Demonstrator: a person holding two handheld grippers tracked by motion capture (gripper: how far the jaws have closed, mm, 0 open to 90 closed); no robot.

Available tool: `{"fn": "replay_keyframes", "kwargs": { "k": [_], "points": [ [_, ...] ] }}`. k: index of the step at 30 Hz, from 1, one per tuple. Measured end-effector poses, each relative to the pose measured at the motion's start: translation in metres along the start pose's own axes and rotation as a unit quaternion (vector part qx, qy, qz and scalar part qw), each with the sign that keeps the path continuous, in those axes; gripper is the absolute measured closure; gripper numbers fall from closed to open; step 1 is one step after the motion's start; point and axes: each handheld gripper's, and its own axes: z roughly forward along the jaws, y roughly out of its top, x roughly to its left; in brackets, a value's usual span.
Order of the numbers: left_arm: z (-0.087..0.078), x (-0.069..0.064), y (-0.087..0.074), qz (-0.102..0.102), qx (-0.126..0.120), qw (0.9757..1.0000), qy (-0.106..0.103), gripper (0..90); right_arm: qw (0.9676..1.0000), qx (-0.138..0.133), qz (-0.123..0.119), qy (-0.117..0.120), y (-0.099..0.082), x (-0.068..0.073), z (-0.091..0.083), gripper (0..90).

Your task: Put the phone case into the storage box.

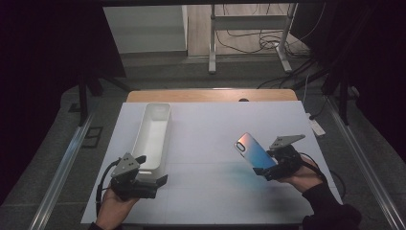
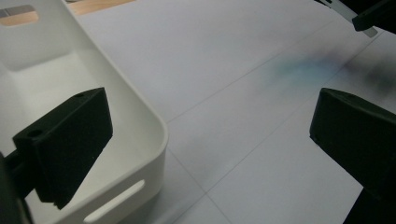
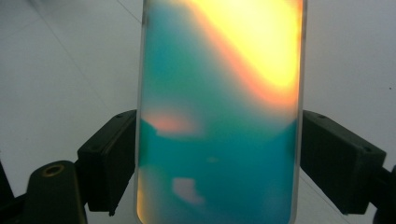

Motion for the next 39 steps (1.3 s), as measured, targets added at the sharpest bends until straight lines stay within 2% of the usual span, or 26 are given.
{"fn": "replay_keyframes", "kwargs": {
  "k": [4, 13, 25, 39],
  "points": [
    [0.007, -0.002, 0.005, 0.012, 0.000, 0.9999, -0.007, 0.2, 0.9999, -0.010, -0.004, 0.010, 0.001, 0.003, -0.002, 16.9],
    [0.021, -0.005, 0.014, 0.022, -0.003, 0.9993, -0.029, 0.2, 0.9992, -0.023, -0.006, 0.033, 0.003, 0.007, -0.005, 16.9],
    [0.035, -0.003, 0.024, 0.020, -0.013, 0.9978, -0.061, 0.2, 0.9974, -0.040, -0.016, 0.058, 0.008, 0.015, -0.007, 16.8],
    [0.052, -0.005, 0.034, 0.032, -0.011, 0.9961, -0.081, 0.2, 0.9951, -0.050, -0.025, 0.081, 0.011, 0.022, -0.008, 16.8]
  ]
}}
